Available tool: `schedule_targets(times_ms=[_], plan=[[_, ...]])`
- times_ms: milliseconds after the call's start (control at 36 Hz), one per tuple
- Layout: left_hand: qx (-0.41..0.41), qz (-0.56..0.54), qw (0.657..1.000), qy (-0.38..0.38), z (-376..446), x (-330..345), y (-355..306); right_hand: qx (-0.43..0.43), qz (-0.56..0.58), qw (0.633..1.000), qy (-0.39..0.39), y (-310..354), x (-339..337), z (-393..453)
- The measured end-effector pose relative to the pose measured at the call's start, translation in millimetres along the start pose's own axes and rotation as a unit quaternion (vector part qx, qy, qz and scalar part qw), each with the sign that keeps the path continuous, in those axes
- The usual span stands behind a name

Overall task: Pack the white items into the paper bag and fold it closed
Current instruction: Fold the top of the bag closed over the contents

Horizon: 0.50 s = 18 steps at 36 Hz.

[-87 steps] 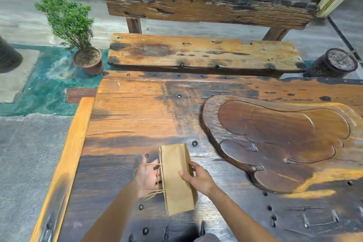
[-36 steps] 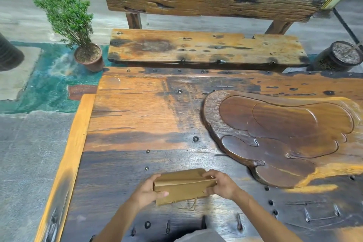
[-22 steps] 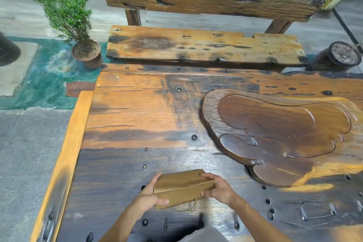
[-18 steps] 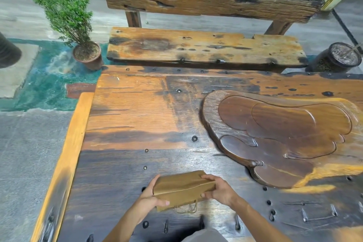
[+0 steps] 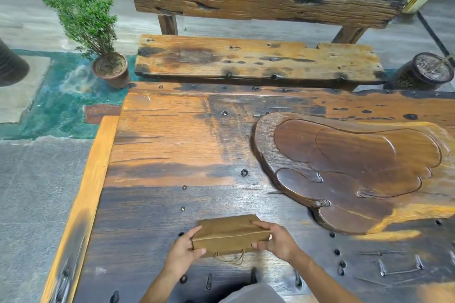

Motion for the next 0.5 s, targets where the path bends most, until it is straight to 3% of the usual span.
schedule_targets(times_ms=[194, 278, 389, 500], plan=[[0.104, 0.216, 0.97, -0.048, -2, -15, -19, -0.085, -0.165, 0.982, -0.038, 18, -8, -9], [0.151, 0.281, 0.947, -0.021, 2, -10, -30, -0.097, -0.22, 0.97, -0.017, 30, -8, -10], [0.216, 0.404, 0.888, 0.035, -2, 15, -61, -0.128, -0.337, 0.932, 0.034, 64, 12, -17], [0.197, 0.445, 0.873, 0.037, -1, 25, -71, -0.181, -0.385, 0.903, 0.062, 95, 44, -25]])
Point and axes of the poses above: each hand's wrist, its own z-axis towards the middle knuckle, its own x-axis out of the palm, y = z × x, the point moved 9 cm from there along z, towards the middle knuckle, and after that the axes turned 13 degrees about z, right-handed, at the moved point
